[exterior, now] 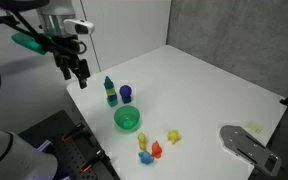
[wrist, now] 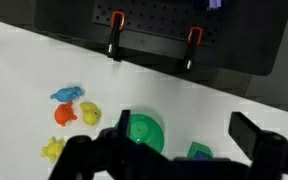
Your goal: Put the green bear plush toy in the green bowl
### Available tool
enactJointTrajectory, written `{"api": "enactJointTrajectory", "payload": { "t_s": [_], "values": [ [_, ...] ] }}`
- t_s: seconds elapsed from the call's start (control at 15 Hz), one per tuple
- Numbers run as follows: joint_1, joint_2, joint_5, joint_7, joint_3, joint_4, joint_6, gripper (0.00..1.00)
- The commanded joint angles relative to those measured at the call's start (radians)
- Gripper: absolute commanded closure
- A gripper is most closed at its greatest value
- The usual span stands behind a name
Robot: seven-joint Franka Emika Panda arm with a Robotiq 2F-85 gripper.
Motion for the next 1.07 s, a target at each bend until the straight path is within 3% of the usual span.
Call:
{"api": "enactJointTrajectory", "payload": {
  "t_s": [0.0, 0.47, 1.0],
  "values": [
    [0.003, 0.000, -0.001, 0.002, -0.002, 0.001, -0.001, 0.00],
    [0.007, 0.043, 0.009, 0.008, 0.001, 0.026, 0.043, 0.00],
    [0.064, 0.235, 0.059, 0.007, 0.035, 0.088, 0.275, 0.00]
  ]
}}
